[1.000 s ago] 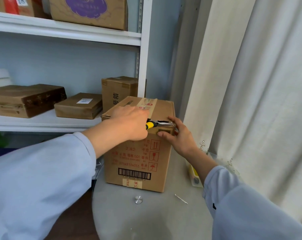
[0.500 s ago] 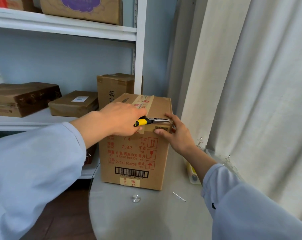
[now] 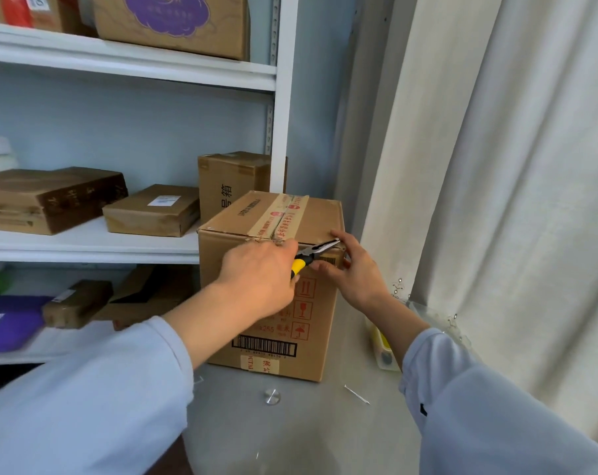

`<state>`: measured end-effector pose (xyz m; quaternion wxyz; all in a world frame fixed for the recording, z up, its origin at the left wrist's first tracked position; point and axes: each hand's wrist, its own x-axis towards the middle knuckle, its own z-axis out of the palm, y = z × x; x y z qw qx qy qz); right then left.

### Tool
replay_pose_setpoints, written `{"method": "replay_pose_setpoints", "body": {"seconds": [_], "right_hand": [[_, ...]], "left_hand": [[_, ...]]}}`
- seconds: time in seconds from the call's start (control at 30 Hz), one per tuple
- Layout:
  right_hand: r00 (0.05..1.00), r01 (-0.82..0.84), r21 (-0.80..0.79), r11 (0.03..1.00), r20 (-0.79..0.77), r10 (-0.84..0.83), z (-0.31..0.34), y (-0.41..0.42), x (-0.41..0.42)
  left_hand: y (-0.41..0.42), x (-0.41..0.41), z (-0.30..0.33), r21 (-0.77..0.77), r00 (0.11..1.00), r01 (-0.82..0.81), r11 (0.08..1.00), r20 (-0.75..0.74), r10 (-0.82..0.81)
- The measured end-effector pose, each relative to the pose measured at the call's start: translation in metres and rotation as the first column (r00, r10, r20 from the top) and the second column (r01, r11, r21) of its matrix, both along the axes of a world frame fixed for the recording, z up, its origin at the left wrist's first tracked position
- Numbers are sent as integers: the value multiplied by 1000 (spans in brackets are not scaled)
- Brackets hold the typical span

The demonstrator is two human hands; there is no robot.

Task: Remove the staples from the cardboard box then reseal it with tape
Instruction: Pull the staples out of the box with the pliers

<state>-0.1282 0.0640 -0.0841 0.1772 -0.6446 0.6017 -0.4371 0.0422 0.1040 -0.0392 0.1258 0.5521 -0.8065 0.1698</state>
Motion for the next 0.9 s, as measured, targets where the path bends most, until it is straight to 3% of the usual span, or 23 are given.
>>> {"method": "replay_pose_setpoints", "body": {"seconds": [0.23, 0.4, 0.53, 0.77, 0.9], "right_hand": [[1000, -8, 13, 1000, -5, 8, 1, 1, 0], [1000, -8, 15, 1000, -11, 8, 1, 1, -1], [1000, 0, 6, 1000, -14, 0, 0, 0, -1], [1000, 10, -17, 1000, -11, -10, -1, 1, -2], [1000, 9, -23, 1000, -9, -9, 0, 1, -1]], "left_hand": [[-13, 5, 40, 67, 986, 3, 998, 168, -15], [-22, 6, 50, 191, 978, 48, 980, 192, -85], [-21, 10, 43, 210, 981, 71, 975, 161, -107], [-1, -4, 9, 62, 999, 16, 998, 28, -17], [1, -6, 4, 69, 1000, -4, 998, 31, 2]]}}
